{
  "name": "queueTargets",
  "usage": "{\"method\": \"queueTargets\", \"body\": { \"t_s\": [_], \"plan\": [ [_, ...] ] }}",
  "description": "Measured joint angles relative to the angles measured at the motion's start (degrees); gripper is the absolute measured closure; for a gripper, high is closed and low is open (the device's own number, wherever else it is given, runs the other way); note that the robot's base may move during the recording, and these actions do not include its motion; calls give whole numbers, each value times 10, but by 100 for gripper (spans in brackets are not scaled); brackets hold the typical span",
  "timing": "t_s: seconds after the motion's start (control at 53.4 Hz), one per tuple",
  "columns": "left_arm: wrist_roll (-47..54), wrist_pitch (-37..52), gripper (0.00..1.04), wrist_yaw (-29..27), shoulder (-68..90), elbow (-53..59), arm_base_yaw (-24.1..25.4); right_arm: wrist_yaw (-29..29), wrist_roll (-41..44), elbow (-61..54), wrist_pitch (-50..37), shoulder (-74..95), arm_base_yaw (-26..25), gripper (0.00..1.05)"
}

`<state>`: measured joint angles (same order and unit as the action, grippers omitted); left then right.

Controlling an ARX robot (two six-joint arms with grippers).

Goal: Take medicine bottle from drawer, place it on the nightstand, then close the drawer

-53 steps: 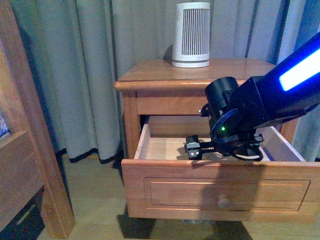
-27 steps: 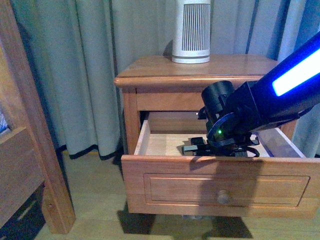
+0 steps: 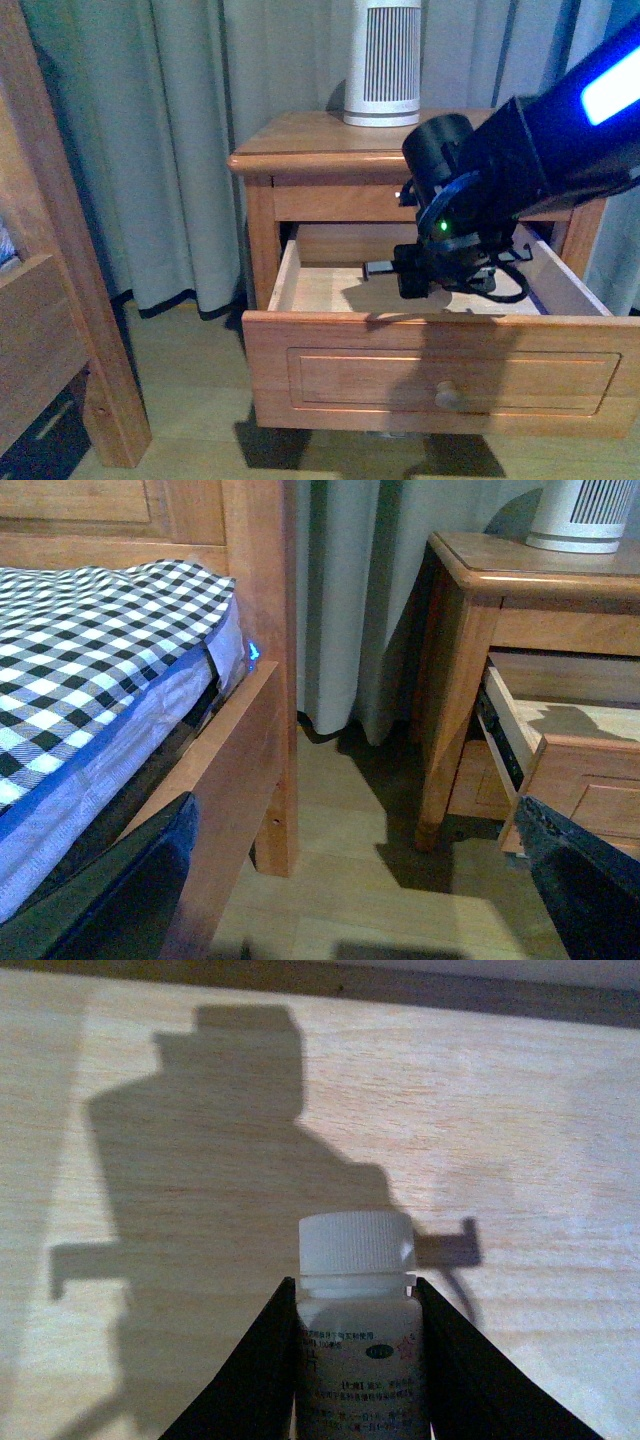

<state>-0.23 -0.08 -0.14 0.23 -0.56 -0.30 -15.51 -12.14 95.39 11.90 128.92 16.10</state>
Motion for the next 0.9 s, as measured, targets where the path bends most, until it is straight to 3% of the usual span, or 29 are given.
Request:
{"method": "queueTargets", "body": {
  "t_s": [0.131,0.225,0.319,0.656,0.899],
  "plan": [
    [0,0,7,0,0,0,0,-23,2,-56,-15,-97,12,74],
    [0,0,7,0,0,0,0,-47,56,-76,-87,-148,2,74],
    [0,0,7,0,0,0,0,-49,88,-61,-97,-169,-17,74],
    [0,0,7,0,0,0,0,-80,124,143,-40,-71,-117,74],
    [0,0,7,0,0,0,0,-103,114,270,-5,40,-148,74]
  ]
}}
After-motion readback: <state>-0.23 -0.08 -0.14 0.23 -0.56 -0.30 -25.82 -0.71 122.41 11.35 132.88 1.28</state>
